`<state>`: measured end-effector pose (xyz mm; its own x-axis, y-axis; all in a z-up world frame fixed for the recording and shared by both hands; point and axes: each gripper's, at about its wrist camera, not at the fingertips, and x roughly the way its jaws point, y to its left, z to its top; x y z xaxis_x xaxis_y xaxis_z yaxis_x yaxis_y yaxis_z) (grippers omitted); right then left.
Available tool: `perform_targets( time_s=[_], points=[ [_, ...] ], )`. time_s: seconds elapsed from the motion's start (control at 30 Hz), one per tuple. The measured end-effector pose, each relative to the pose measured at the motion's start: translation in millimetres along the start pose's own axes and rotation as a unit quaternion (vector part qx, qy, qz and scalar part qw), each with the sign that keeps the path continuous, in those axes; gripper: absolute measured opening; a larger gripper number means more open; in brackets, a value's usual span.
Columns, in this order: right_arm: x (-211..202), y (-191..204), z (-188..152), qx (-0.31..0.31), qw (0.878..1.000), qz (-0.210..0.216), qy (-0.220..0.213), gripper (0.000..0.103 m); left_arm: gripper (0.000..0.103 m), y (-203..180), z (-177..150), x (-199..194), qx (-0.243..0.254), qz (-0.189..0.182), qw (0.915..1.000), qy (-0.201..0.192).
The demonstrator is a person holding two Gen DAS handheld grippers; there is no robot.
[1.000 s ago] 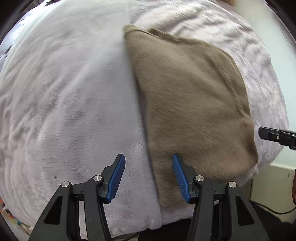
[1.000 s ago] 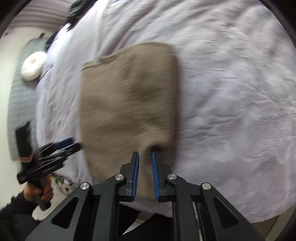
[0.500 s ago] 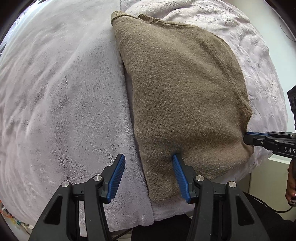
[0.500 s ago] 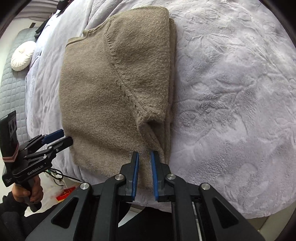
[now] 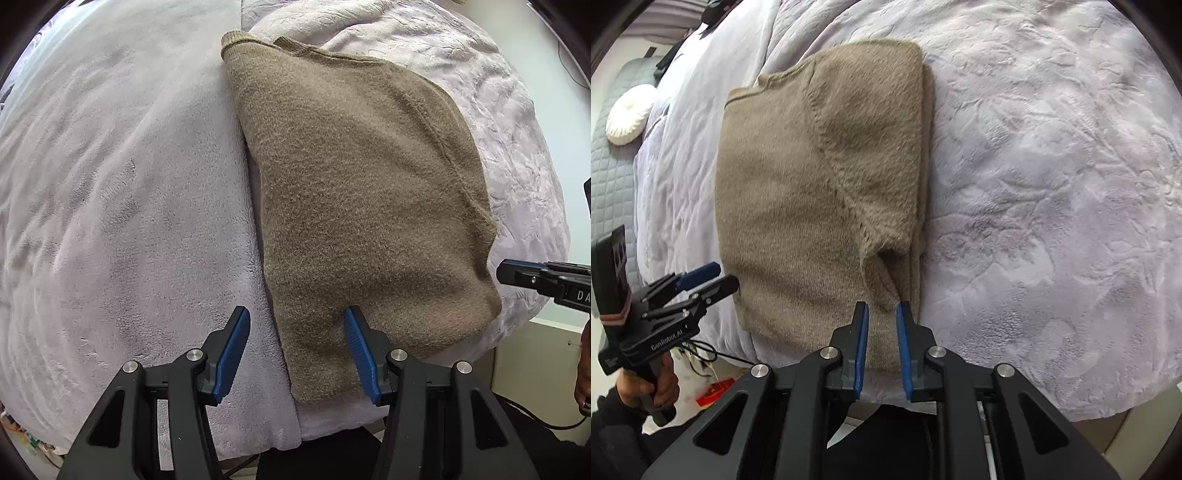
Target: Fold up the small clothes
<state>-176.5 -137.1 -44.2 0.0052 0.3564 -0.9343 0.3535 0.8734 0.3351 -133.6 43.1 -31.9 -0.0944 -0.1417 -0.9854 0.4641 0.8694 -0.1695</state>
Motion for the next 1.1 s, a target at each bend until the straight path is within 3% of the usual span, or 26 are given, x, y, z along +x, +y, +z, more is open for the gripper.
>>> perform_targets(
  time_s=[0.2,0.27,0.3,0.33,0.5,0.63,0.7,0.73,0.77,0.9,1.1],
  points=[
    [-9,0,8,0.025,1.0,-0.007,-0.008,0.02,0.058,-1,5,-18,-0.004,0.014,0.9998,-0.016],
    [-12,5,13,0.022,1.0,-0.014,-0.013,0.042,0.08,-1,8,-25,-0.01,0.017,0.9995,-0.026],
    [-13,7,14,0.019,1.0,-0.019,-0.015,0.065,0.081,-1,10,-30,-0.011,0.021,0.9991,-0.035],
    [-15,11,17,0.012,0.999,-0.024,-0.02,0.072,0.081,-2,12,-34,-0.011,0.021,0.9989,-0.04],
    [-20,30,26,-0.006,0.999,-0.026,-0.029,0.073,0.081,-4,20,-42,-0.017,0.028,0.9988,-0.035],
    [-22,45,30,-0.015,0.998,-0.042,-0.04,0.083,0.081,-3,23,-44,-0.043,0.024,0.9983,-0.031],
    [-27,49,31,-0.018,0.998,-0.048,-0.048,0.088,0.09,-2,22,-46,-0.057,0.024,0.9973,-0.04],
    [-28,51,31,-0.02,0.997,-0.052,-0.052,0.097,0.103,-1,22,-47,-0.062,0.027,0.9969,-0.039],
    [-30,51,31,-0.022,0.997,-0.055,-0.057,0.103,0.103,-1,22,-48,-0.066,0.032,0.9965,-0.042],
    [-31,54,29,-0.032,0.995,-0.071,-0.059,0.103,0.103,1,21,-48,-0.073,0.038,0.9959,-0.038],
    [-30,52,28,-0.022,0.992,-0.109,-0.064,0.103,0.103,1,20,-49,-0.073,0.075,0.9936,-0.041]
  ],
)
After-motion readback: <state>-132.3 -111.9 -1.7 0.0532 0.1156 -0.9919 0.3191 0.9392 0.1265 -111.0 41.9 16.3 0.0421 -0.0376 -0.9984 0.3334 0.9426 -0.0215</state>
